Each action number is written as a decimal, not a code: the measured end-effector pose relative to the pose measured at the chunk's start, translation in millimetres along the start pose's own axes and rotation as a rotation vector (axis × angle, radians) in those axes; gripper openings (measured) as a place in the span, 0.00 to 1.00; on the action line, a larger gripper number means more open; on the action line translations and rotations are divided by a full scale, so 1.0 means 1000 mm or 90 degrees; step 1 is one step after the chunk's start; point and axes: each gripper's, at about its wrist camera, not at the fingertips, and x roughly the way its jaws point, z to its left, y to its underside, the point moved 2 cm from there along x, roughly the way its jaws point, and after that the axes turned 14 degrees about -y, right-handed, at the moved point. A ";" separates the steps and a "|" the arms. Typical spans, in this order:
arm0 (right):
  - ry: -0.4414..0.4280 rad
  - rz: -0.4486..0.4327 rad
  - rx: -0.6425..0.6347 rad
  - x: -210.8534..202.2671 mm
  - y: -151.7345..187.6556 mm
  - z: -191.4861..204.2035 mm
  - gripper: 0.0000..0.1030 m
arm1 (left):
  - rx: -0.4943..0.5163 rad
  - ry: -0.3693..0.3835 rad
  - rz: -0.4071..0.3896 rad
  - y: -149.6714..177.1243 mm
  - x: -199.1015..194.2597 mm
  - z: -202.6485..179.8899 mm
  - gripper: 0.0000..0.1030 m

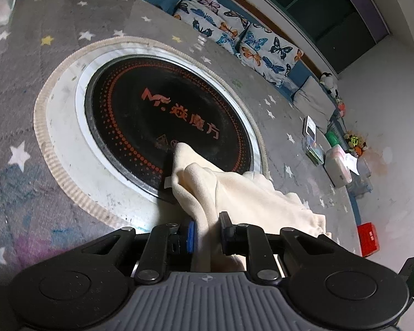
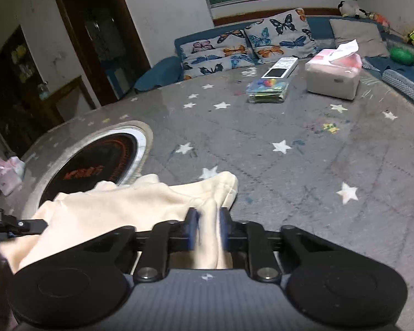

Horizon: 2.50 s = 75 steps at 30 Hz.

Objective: Fold clothes

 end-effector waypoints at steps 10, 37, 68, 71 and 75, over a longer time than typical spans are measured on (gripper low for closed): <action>-0.001 -0.070 -0.003 -0.033 -0.011 0.005 0.09 | 0.079 0.011 -0.041 -0.009 -0.009 -0.040 0.13; 0.227 -0.178 0.059 -0.122 -0.030 -0.107 0.09 | 0.305 0.072 -0.035 0.024 0.064 -0.226 0.14; 0.195 -0.067 0.049 -0.040 -0.034 -0.113 0.17 | 0.423 0.080 -0.031 0.026 0.111 -0.282 0.26; 0.201 -0.055 0.048 -0.031 -0.032 -0.116 0.17 | 0.432 0.070 -0.026 0.029 0.121 -0.285 0.27; 0.208 -0.053 0.042 -0.028 -0.033 -0.118 0.18 | 0.431 0.071 -0.030 0.029 0.125 -0.287 0.28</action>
